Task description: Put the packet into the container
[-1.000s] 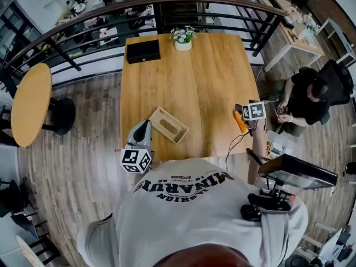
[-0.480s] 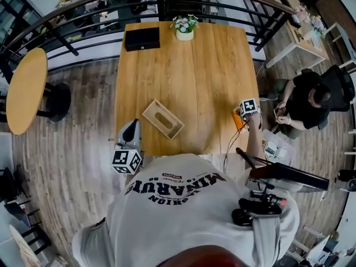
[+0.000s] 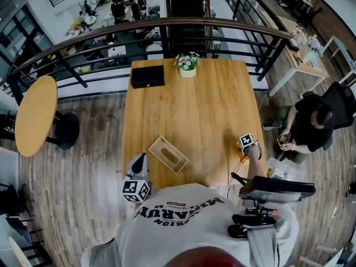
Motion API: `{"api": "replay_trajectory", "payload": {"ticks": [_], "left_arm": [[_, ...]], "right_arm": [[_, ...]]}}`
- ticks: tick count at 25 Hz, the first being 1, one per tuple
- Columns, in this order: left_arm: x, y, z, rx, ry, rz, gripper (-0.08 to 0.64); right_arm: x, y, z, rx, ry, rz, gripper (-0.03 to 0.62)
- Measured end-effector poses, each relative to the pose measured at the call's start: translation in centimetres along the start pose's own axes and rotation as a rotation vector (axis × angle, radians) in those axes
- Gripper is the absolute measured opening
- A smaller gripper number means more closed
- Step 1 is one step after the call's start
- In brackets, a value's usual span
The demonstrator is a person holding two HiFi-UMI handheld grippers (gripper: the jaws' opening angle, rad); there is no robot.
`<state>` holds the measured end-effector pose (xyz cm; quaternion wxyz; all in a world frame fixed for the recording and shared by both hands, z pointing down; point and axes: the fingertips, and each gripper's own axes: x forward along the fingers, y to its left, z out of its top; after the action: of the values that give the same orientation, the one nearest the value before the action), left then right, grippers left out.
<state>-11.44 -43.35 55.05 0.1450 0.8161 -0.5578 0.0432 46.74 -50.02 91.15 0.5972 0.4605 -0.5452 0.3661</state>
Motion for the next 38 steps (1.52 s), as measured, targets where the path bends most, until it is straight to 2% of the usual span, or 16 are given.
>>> {"api": "replay_trajectory", "payload": {"ticks": [5, 6, 7, 8, 10, 17, 23, 26, 32, 38], "left_arm": [[0.0, 0.1, 0.2, 0.006, -0.001, 0.010, -0.008], [0.1, 0.1, 0.3, 0.008, -0.003, 0.009, -0.008], [0.3, 0.2, 0.3, 0.009, -0.005, 0.008, -0.008], [0.5, 0.2, 0.3, 0.010, -0.006, 0.005, -0.008], [0.8, 0.0, 0.0, 0.009, -0.003, 0.003, -0.008], [0.3, 0.1, 0.0, 0.016, -0.001, 0.010, -0.008], [-0.7, 0.6, -0.3, 0.015, -0.003, 0.040, -0.008], [-1.1, 0.6, -0.3, 0.009, -0.006, 0.044, -0.008], [-1.7, 0.3, -1.5, -0.018, -0.001, 0.048, -0.008], [-1.9, 0.3, -2.0, -0.029, 0.017, 0.033, -0.008]], "right_arm": [[0.7, 1.3, 0.1, 0.037, -0.024, 0.086, 0.447], [0.6, 1.5, 0.2, 0.044, -0.020, 0.104, 0.381], [0.4, 1.5, 0.3, 0.059, -0.020, 0.116, 0.273], [0.2, 1.4, 0.4, 0.083, -0.026, 0.121, 0.224], [0.0, 1.0, 0.3, 0.130, -0.041, 0.128, 0.196], [-0.1, 1.8, 0.2, 0.119, -0.044, 0.137, 0.189], [-0.5, 2.8, 0.0, 0.145, -0.036, 0.184, 0.189], [-1.1, 3.1, -0.3, 0.128, -0.028, 0.194, 0.189], [-3.5, 2.5, -0.2, 0.164, -0.066, 0.223, 0.189], [-7.2, 2.3, 0.0, 0.132, -0.065, 0.239, 0.186]]}}
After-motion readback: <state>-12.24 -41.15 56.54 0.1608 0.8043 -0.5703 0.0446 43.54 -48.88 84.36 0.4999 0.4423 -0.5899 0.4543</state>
